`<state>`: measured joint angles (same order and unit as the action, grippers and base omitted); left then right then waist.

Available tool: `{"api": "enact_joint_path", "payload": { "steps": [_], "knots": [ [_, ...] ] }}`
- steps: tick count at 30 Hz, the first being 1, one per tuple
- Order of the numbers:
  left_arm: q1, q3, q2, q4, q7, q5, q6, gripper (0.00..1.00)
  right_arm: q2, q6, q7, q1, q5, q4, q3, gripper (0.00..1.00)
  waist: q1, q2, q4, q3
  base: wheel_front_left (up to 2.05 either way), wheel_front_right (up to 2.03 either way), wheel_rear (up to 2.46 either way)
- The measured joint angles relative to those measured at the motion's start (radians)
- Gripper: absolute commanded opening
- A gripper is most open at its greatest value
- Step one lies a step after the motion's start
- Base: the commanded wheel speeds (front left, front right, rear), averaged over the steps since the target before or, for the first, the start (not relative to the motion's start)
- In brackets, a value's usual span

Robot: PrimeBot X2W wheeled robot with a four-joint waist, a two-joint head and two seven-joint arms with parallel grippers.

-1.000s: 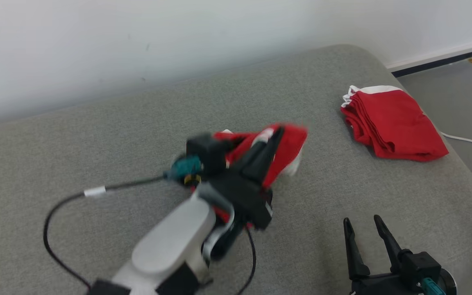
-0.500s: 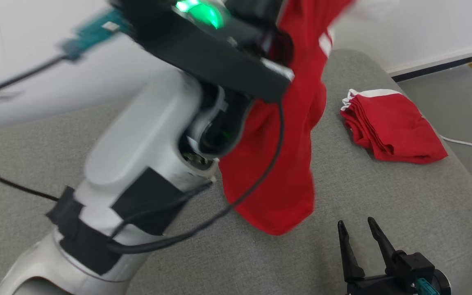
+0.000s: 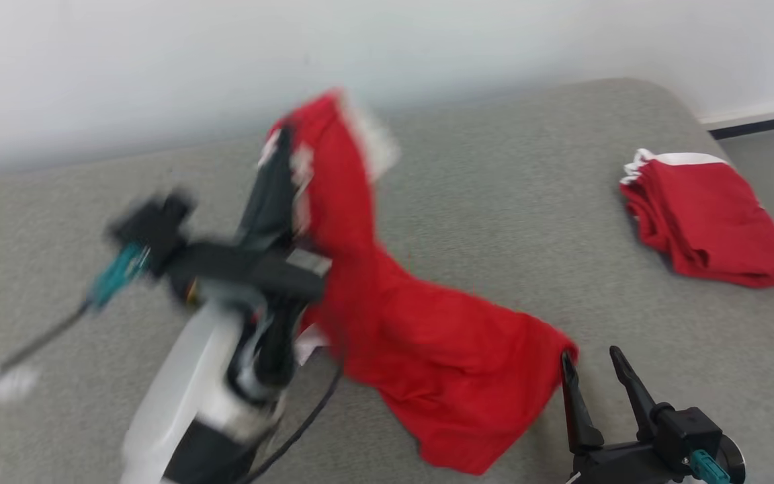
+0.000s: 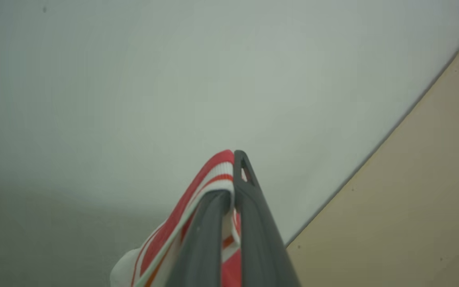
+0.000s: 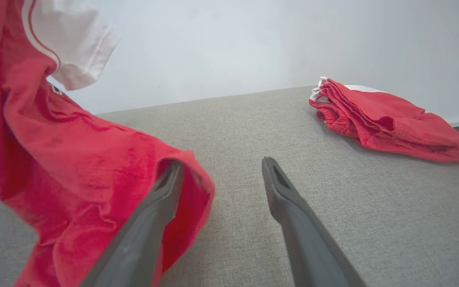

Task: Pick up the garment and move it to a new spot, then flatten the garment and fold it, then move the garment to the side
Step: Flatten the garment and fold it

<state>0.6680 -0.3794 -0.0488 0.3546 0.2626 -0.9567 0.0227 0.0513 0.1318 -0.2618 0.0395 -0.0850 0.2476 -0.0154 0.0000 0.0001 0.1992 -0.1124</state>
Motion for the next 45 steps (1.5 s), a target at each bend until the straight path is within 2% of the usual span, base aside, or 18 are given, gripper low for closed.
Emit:
{"api": "enact_joint_path", "payload": {
  "steps": [5,8,15,18,23,30,31,32,37,45],
  "knots": [
    [-0.247,0.196,-0.006,-0.063,0.000,0.049,0.022,0.00,0.000,0.000,0.000,-0.003,0.009,-0.008,-0.010,1.00,0.0000,0.0000,-0.050,-0.011,0.00,0.00,0.00],
    [-0.367,0.255,-0.007,-0.120,0.000,0.076,0.030,0.00,0.000,0.000,0.000,-0.009,0.016,-0.008,-0.016,1.00,0.0000,0.0000,-0.081,-0.015,0.00,0.00,0.00],
    [-0.553,0.236,-0.006,-0.151,-0.015,0.046,0.029,0.00,0.000,0.000,0.000,-0.011,0.027,-0.007,-0.009,1.00,0.0000,0.0000,-0.144,-0.018,0.00,0.00,0.00],
    [-0.612,0.211,-0.004,-0.134,-0.039,0.043,0.012,0.00,0.000,0.000,0.000,-0.009,0.033,-0.008,-0.008,1.00,0.0000,0.0000,-0.160,-0.020,0.00,0.00,0.00],
    [-0.669,0.215,-0.018,-0.116,-0.045,0.047,-0.015,0.00,0.000,0.000,0.000,-0.009,0.039,-0.010,-0.011,1.00,0.0000,-0.0001,-0.171,-0.022,0.00,0.00,0.00],
    [-0.705,0.203,-0.031,-0.121,-0.062,0.052,-0.023,0.00,0.000,0.000,0.000,-0.009,0.041,-0.009,-0.009,1.00,-0.0001,0.0000,-0.172,-0.022,0.00,0.00,0.00],
    [-0.711,0.197,-0.031,-0.123,-0.064,0.054,-0.023,0.43,0.000,0.000,0.000,-0.009,0.041,-0.009,-0.010,1.00,0.0000,-0.0001,-0.172,-0.022,0.00,0.00,0.00],
    [-0.716,0.195,-0.030,-0.125,-0.066,0.054,-0.026,1.00,0.000,0.000,0.000,-0.009,0.041,-0.009,-0.010,1.00,0.0000,-0.0001,-0.171,-0.022,0.00,0.00,0.00],
    [-0.718,0.210,-0.032,-0.157,-0.043,0.067,-0.035,1.00,0.000,0.000,0.000,-0.009,0.041,-0.009,-0.018,1.00,0.0000,-0.0001,-0.172,-0.020,0.00,0.00,0.00],
    [-0.718,0.244,-0.090,-0.193,-0.037,0.124,-0.103,1.00,0.000,0.000,0.000,-0.012,0.039,-0.008,-0.029,1.00,0.0000,0.0000,-0.177,-0.005,0.00,0.00,0.00]
  ]
}}
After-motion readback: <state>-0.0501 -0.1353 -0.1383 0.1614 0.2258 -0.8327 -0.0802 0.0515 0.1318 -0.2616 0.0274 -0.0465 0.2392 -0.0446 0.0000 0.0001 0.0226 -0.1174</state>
